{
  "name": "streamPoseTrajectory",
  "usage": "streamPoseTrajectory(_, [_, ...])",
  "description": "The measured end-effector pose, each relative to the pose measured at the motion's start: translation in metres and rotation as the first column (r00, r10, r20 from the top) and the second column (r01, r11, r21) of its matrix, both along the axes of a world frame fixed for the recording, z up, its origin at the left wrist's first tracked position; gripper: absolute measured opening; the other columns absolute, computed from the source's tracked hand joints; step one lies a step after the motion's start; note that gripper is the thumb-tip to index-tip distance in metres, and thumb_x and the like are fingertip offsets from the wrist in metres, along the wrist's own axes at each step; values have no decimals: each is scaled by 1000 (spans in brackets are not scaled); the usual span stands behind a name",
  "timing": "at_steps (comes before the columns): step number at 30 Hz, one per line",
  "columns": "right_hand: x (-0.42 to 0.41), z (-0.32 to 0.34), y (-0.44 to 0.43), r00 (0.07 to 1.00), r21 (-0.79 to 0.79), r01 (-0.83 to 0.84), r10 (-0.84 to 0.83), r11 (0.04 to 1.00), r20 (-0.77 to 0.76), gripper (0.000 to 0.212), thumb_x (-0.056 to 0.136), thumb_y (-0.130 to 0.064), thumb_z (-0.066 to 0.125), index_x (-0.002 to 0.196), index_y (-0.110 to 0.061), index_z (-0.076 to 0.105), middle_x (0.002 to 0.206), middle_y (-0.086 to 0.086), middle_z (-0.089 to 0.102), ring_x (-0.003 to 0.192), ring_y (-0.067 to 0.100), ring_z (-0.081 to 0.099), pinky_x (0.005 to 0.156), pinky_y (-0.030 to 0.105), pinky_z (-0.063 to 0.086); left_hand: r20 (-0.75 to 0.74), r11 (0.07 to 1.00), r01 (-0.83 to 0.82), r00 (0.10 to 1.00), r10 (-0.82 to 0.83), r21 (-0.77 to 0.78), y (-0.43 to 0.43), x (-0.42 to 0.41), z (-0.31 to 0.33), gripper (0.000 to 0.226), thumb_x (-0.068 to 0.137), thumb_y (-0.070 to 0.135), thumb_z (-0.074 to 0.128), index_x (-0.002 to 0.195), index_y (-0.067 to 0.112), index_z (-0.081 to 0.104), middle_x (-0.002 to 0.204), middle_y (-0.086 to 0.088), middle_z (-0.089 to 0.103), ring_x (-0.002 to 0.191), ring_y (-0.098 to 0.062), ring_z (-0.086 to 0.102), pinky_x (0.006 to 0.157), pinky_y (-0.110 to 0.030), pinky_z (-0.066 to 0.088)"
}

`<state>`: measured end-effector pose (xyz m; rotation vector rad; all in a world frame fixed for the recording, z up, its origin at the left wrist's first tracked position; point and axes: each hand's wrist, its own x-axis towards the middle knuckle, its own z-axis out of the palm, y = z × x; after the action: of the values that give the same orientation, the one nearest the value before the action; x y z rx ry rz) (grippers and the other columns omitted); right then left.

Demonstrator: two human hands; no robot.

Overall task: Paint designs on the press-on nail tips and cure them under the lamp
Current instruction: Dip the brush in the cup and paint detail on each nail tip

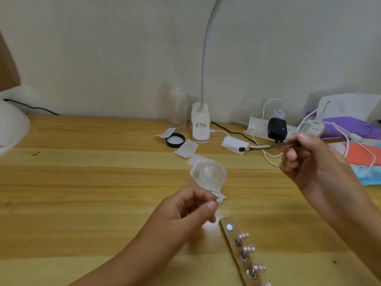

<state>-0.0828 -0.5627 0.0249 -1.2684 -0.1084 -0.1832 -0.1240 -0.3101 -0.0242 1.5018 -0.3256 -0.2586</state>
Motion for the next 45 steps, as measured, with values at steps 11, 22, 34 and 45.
streamPoseTrajectory(11, [-34, -45, 7, 993, 98, -109, 114, 989, -44, 16, 70, -16, 69, 84, -13, 76, 66, -1, 54, 63, 9, 53, 57, 19, 49, 18, 991, 30, 999, -33, 130, -1, 1, 4, 8, 76, 32, 68, 82, 36, 72, 82, 14, 68, 80, -3, 60, 72, -16, 48])
streamPoseTrajectory(22, [-38, -49, 6, 994, 37, -92, 94, 995, -54, 13, 76, -13, 56, 75, -20, 67, 68, 4, 58, 60, 12, 59, 54, 22, 52, 13, 985, 53, 998, -56, 162, 0, 4, 1, 12, 80, 34, 66, 86, 37, 76, 94, 13, 73, 84, -3, 62, 76, -12, 47])
streamPoseTrajectory(34, [-39, -48, 9, 995, -50, -92, 90, 994, -46, 18, 76, -13, 54, 72, -22, 69, 69, 6, 61, 61, 13, 59, 57, 22, 52, -24, 989, 23, 1000, -19, 145, -1, 1, 5, 10, 76, 33, 70, 82, 36, 77, 91, 6, 74, 80, -1, 61, 71, -12, 48])
streamPoseTrajectory(45, [-43, -45, 9, 995, -45, -23, 27, 999, 92, 22, 78, -8, 47, 73, -23, 63, 70, 1, 59, 62, 13, 55, 59, 21, 51, -52, 989, 23, 999, -15, 146, -1, 2, 4, 10, 75, 33, 71, 83, 37, 76, 97, 7, 75, 82, -2, 64, 76, -18, 52])
